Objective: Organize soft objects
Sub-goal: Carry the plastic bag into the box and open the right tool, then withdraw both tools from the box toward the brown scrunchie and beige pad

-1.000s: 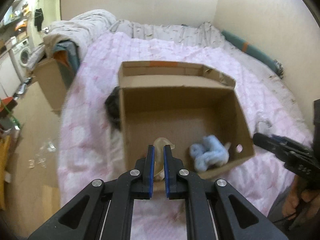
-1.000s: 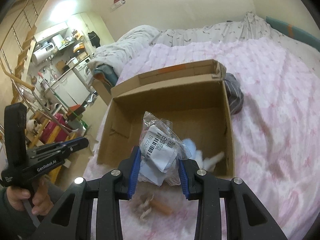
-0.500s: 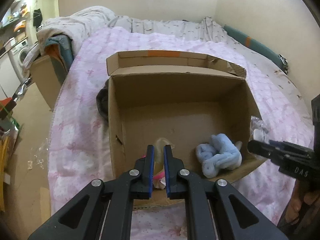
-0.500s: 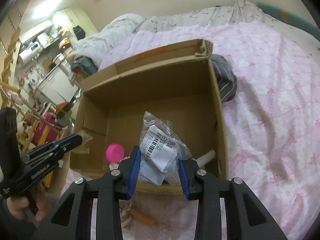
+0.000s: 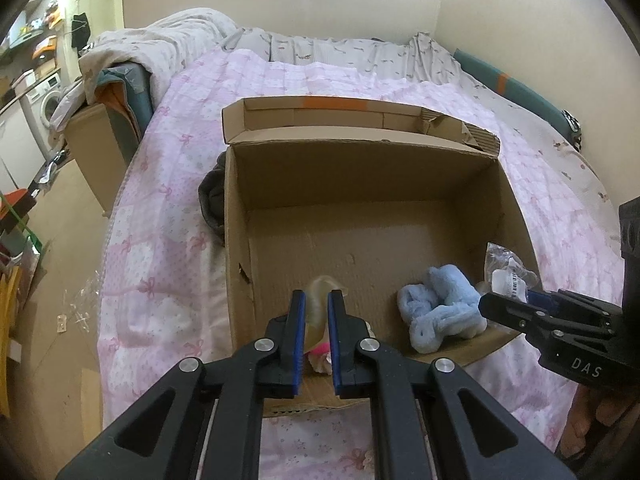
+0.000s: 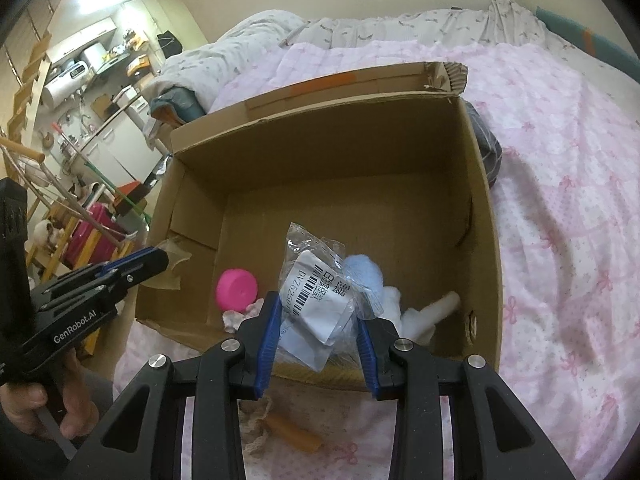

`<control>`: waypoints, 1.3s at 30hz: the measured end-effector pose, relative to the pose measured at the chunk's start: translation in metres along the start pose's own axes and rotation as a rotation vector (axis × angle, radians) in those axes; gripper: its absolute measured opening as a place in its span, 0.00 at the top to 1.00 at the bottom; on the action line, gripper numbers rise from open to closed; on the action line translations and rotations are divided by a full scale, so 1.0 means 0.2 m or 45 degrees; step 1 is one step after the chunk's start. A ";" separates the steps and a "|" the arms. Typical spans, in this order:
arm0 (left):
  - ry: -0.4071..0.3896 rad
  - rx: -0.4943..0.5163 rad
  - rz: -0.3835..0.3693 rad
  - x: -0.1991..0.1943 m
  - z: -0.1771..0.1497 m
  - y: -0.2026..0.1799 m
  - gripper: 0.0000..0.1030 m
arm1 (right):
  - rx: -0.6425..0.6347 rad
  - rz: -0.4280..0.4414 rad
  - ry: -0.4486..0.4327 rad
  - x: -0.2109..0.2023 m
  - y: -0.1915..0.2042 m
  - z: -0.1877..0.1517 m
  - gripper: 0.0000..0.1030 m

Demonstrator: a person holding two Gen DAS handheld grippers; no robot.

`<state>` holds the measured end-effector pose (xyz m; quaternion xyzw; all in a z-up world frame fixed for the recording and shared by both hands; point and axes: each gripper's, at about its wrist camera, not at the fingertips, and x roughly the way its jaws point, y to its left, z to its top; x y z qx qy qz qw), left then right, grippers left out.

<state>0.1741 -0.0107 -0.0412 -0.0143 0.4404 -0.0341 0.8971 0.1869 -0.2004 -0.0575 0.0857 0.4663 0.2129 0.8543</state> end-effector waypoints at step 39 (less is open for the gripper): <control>-0.057 -0.055 0.060 -0.06 0.00 0.02 0.32 | 0.088 0.031 -0.087 -0.06 -0.06 0.01 0.25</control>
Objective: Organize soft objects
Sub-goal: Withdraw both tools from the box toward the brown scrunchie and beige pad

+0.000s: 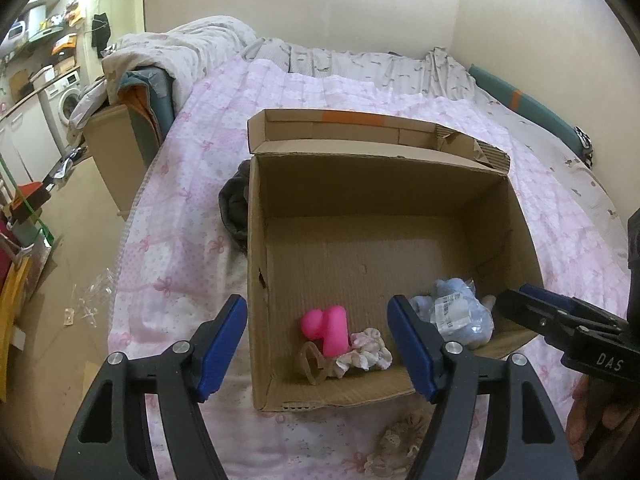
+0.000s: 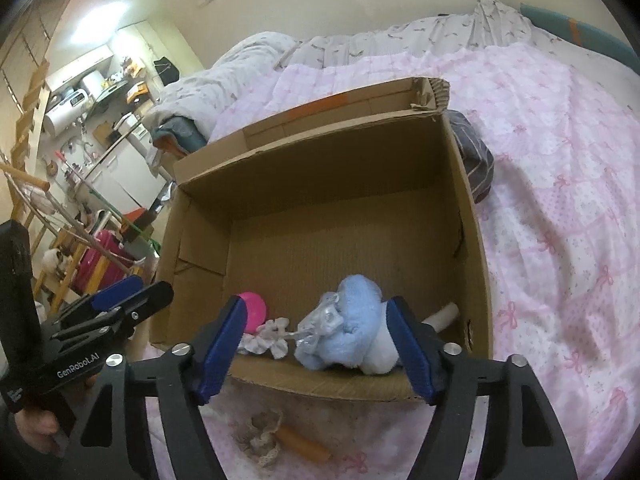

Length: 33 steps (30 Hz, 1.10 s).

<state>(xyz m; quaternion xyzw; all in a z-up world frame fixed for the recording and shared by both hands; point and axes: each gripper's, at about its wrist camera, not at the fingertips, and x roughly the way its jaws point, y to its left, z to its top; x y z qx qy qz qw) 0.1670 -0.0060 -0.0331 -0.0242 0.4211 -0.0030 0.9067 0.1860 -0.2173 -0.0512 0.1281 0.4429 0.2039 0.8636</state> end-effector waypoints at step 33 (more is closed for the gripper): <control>-0.038 0.006 0.068 -0.31 -0.23 0.03 0.32 | -0.002 -0.070 -0.049 -0.29 0.07 -0.20 0.25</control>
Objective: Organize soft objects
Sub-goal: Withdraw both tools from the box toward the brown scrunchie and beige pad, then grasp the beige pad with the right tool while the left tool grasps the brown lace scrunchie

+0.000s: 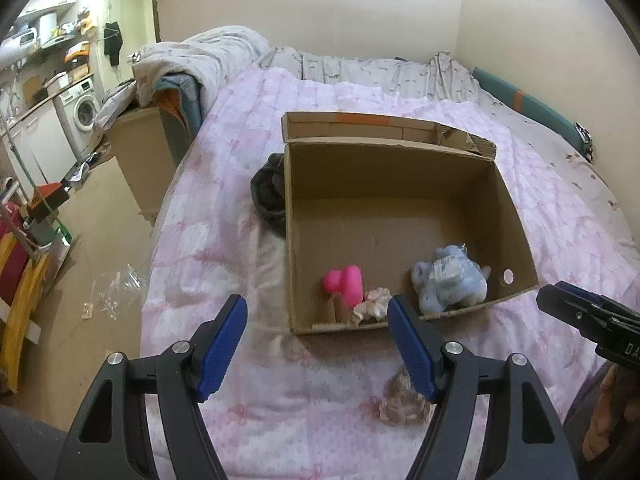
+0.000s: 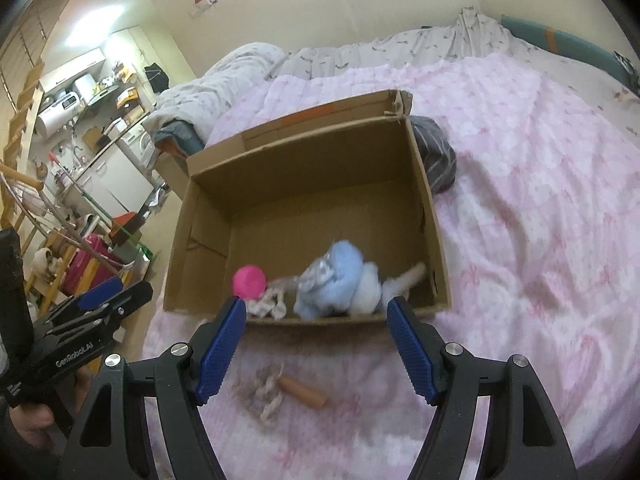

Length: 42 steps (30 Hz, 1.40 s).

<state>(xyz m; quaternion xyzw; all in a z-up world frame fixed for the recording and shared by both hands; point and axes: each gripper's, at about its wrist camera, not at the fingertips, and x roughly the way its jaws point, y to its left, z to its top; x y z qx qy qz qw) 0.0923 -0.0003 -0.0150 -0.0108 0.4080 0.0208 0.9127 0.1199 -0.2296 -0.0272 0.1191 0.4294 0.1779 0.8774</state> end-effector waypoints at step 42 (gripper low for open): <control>0.309 -0.130 0.022 0.21 -0.14 0.07 0.32 | -0.182 -0.135 0.578 0.57 0.15 -0.29 0.49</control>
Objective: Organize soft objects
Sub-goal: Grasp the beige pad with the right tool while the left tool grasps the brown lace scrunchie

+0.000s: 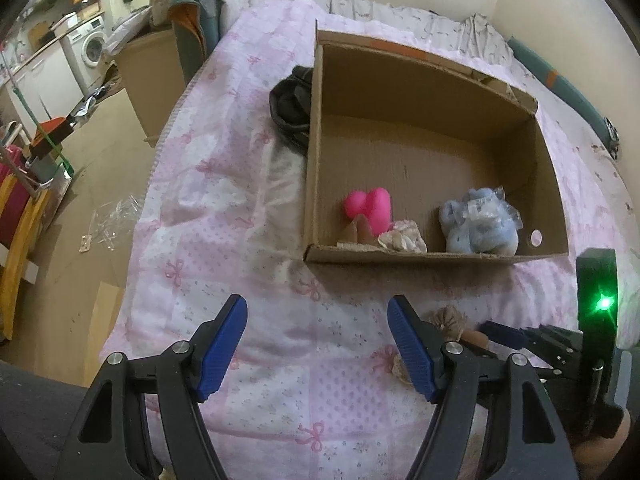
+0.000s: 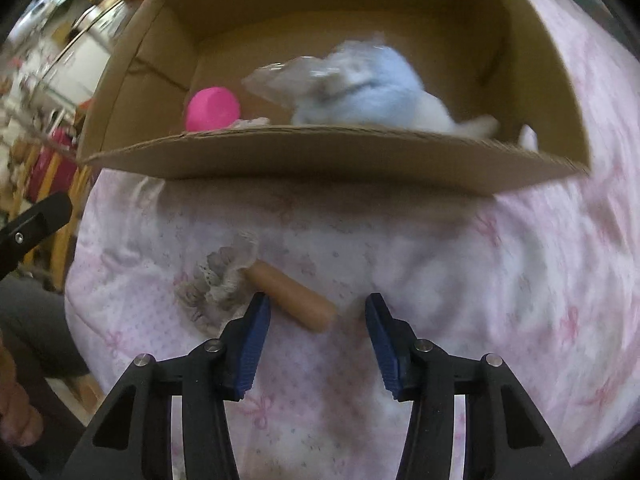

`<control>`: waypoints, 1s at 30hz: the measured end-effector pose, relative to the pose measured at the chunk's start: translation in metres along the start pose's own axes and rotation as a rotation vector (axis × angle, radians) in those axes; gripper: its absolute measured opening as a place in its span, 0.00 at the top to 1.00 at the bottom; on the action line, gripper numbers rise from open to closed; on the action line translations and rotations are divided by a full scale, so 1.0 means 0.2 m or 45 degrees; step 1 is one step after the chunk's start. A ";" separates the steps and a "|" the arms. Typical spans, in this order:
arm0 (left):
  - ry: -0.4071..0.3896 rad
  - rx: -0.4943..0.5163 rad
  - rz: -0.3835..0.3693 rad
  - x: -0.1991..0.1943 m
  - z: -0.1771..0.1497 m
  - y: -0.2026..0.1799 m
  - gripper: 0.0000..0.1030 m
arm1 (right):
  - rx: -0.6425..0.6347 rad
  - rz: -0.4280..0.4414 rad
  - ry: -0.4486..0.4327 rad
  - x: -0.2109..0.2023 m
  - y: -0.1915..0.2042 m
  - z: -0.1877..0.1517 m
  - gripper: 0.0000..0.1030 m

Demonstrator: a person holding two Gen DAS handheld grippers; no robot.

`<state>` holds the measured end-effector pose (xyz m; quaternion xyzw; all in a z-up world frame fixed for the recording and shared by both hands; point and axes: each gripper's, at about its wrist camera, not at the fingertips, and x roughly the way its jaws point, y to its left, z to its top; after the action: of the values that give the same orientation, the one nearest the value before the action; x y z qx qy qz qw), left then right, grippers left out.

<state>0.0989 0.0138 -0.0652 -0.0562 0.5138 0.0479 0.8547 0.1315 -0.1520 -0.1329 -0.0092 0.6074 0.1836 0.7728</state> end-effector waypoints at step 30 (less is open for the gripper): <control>0.388 0.336 -0.225 0.42 -0.18 -0.43 0.41 | 0.275 0.150 -0.125 -0.24 -0.22 -0.11 0.93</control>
<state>0.1180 -0.0754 -0.1526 0.0050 0.6318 -0.1039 0.7681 0.1142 -0.2115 -0.1018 0.1187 0.5844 0.1624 0.7861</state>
